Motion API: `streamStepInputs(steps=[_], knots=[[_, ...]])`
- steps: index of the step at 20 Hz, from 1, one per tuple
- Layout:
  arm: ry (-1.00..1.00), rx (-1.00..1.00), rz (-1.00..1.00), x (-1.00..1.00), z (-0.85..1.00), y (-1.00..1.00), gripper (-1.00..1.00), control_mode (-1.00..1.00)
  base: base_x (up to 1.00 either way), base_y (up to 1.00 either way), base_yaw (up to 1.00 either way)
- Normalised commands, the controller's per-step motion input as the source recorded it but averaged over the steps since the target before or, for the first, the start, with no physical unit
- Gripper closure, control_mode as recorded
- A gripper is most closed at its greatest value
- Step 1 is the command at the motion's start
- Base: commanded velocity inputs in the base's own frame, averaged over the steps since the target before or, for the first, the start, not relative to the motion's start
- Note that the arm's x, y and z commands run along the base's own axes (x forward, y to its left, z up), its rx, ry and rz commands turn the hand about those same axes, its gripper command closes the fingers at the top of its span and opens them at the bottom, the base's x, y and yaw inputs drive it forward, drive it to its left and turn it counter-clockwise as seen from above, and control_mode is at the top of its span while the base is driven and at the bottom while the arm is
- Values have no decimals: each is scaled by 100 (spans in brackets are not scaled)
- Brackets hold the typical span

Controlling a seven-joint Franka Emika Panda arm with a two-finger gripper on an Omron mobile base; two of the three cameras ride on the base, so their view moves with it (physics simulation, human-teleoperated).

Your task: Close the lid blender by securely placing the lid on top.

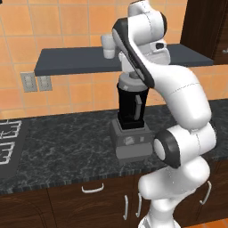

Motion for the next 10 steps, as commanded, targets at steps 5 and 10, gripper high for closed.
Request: streamStepInputs(steps=[5, 10], knots=[[-41, 0, 0, -87, -22, -1, -100, -100, 0, 0, 0], [-64, 8, 0, -71, -16, -8, -100, -100, 0, 0, 0]])
